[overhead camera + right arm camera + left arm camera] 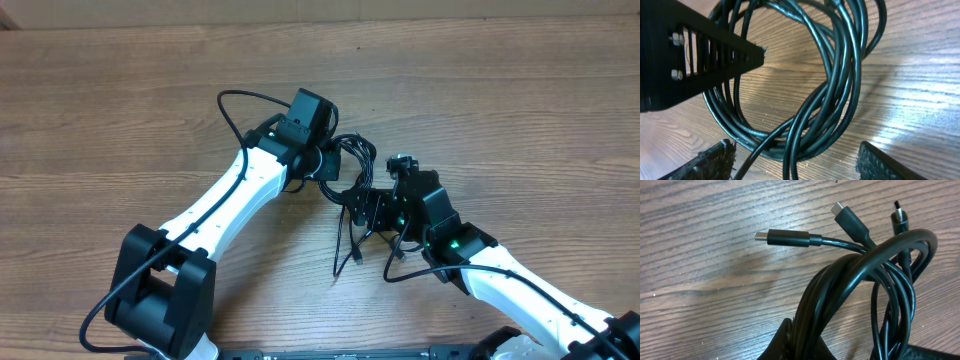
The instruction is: Untangle cables
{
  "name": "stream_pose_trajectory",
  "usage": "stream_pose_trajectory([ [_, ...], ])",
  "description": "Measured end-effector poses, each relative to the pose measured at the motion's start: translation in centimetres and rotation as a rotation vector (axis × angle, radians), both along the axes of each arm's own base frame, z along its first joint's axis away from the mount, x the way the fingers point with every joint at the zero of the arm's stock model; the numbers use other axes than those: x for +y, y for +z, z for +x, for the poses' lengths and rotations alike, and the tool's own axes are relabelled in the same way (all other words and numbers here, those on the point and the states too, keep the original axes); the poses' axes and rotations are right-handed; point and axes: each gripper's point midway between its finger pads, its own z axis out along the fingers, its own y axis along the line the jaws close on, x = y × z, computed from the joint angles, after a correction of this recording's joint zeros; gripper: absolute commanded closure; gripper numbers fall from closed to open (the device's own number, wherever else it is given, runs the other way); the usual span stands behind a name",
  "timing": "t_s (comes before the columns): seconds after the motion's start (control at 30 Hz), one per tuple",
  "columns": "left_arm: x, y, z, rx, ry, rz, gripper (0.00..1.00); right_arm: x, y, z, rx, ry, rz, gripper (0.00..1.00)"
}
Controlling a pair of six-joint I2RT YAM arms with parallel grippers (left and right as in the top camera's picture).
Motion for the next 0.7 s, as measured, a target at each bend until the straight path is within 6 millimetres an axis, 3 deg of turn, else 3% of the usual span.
stream_pose_trajectory([
  [0.17, -0.3, 0.4, 0.6, -0.026, 0.004, -0.016, 0.96, 1.6, 0.0, -1.3, 0.01, 0.072, 0.015, 0.26],
  [0.4, -0.4, 0.4, 0.7, -0.03, 0.004, -0.019, 0.96, 3.4, -1.2, -3.3, 0.05, 0.147, 0.0, 0.48],
  [0.7, -1.5, 1.1, 0.4, -0.007, -0.011, -0.084, 0.96, 3.5, -2.4, -3.4, 0.075, 0.154, -0.018, 0.67],
])
